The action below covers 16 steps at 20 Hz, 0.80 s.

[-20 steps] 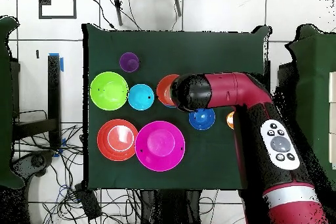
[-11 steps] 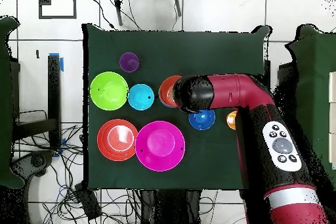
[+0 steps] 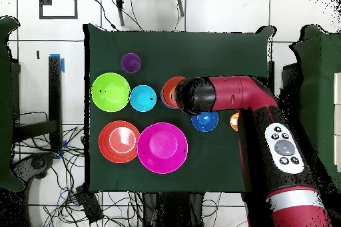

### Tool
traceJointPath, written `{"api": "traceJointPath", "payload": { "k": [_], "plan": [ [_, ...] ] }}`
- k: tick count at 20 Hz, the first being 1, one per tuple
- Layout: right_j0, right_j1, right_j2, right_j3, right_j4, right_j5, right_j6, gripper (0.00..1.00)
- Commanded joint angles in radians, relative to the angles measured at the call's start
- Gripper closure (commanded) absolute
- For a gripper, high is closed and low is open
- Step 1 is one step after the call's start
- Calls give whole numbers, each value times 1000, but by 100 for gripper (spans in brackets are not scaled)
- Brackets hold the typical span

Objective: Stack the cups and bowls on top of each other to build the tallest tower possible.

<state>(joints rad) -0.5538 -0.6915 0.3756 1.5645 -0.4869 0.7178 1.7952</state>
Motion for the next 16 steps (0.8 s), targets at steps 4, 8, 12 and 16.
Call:
{"api": "traceJointPath", "payload": {
  "k": [4,8,12,16],
  "plan": [
    [38,28,-16,28,-15,-51,59,100],
    [37,22,-16,32,-12,-45,55,100],
    [36,29,-15,26,-11,-45,54,100],
    [36,27,-16,26,-9,-41,54,100]
  ]
}}
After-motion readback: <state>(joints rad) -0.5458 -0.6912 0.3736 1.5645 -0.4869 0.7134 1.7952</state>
